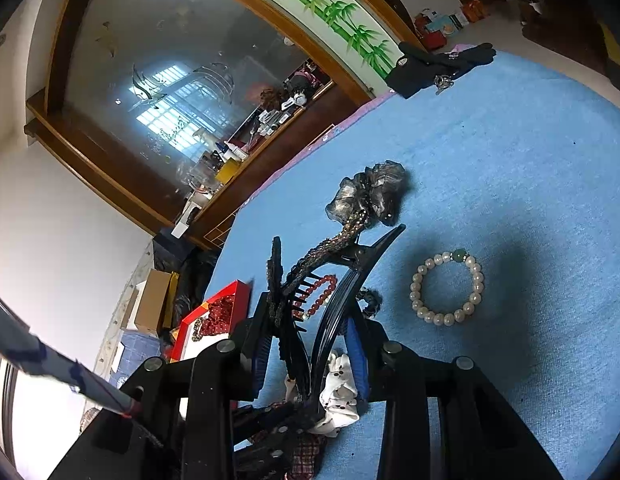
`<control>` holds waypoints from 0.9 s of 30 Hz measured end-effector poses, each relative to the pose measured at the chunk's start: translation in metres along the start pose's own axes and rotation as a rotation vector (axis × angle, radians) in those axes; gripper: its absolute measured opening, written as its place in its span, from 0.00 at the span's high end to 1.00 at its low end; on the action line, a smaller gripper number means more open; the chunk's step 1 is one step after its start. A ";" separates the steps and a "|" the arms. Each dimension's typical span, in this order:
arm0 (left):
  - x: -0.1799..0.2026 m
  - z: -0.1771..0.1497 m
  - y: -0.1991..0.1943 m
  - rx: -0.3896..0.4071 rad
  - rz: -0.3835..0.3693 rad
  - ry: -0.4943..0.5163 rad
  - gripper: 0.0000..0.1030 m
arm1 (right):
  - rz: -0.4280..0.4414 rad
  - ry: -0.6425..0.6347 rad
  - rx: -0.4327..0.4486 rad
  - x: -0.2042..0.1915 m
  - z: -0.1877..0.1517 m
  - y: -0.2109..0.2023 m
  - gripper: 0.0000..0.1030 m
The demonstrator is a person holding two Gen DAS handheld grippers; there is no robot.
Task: Organize jewelry
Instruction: 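Lift the claw clips with the right gripper while the left gripper grasps the blue-striped watch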
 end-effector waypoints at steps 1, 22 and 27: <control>0.000 0.000 -0.005 0.010 -0.006 -0.002 0.87 | 0.001 -0.005 0.003 -0.001 0.000 0.000 0.64; 0.004 0.005 -0.080 0.186 -0.103 -0.002 0.86 | 0.044 -0.091 0.020 -0.018 -0.006 -0.002 0.64; -0.005 -0.003 -0.072 0.169 -0.084 -0.022 0.86 | 0.045 -0.088 0.013 -0.017 -0.005 0.000 0.64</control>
Point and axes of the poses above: each gripper's, at about its wrist camera, not at the fingertips, and y roughly the way its jaws point, x to its right, z to its top, the point moved 1 cm from there along y, roughly the way its jaws point, and after that the axes turned 7 degrees about -x, right-handed, at the moved point
